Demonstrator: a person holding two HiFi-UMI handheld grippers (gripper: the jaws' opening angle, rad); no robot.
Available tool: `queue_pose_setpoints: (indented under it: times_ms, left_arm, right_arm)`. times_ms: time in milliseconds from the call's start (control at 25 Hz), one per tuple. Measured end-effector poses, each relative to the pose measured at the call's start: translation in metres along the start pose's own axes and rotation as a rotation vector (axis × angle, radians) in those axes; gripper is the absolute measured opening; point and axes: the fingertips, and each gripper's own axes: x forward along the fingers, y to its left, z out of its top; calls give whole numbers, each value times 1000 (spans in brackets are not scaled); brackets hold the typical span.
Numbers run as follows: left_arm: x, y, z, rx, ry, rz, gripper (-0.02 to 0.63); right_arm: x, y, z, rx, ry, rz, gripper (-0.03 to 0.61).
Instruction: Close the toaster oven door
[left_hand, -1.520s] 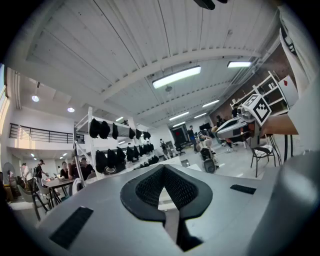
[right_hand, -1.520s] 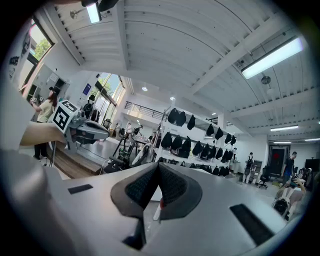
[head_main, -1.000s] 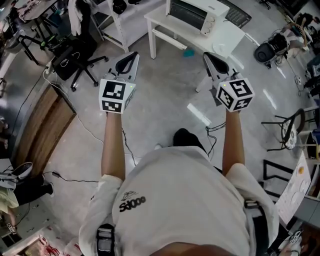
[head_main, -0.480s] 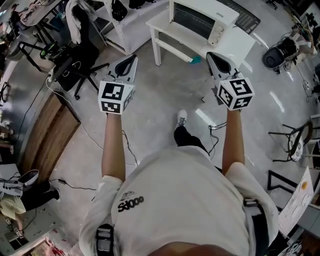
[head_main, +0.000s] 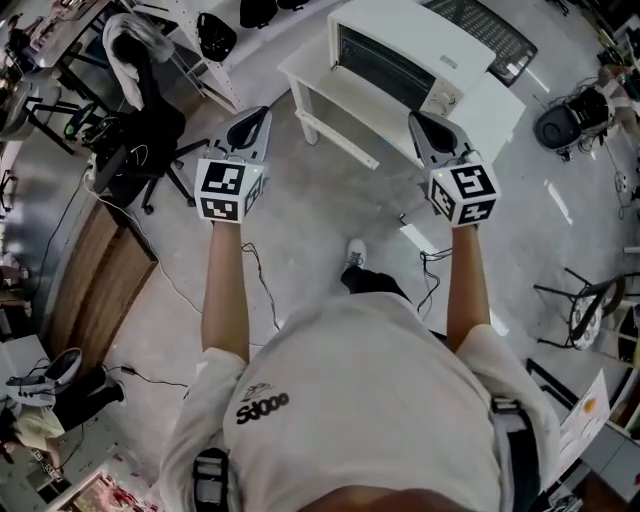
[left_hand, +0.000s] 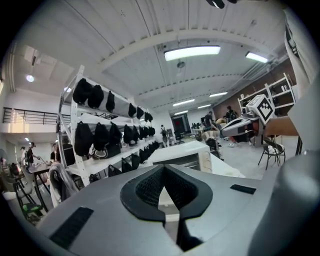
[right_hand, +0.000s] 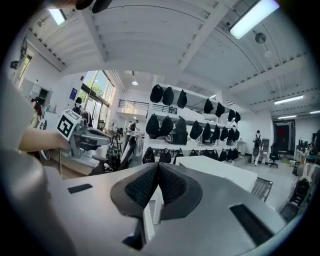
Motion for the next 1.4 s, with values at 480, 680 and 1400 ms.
queue_pose_setpoints:
  times_ms: [480, 680, 1400]
  left_arm:
    - [137, 70, -69, -45, 89, -68, 9]
    - [181, 112, -119, -105, 79, -149, 9]
    - [272, 88, -354, -90, 323, -577, 100]
  right_arm:
    - [140, -41, -50, 33, 131, 82, -2]
    - [197, -35, -80, 67, 207, 30, -2]
    - [265, -6, -200, 279, 372, -235, -2]
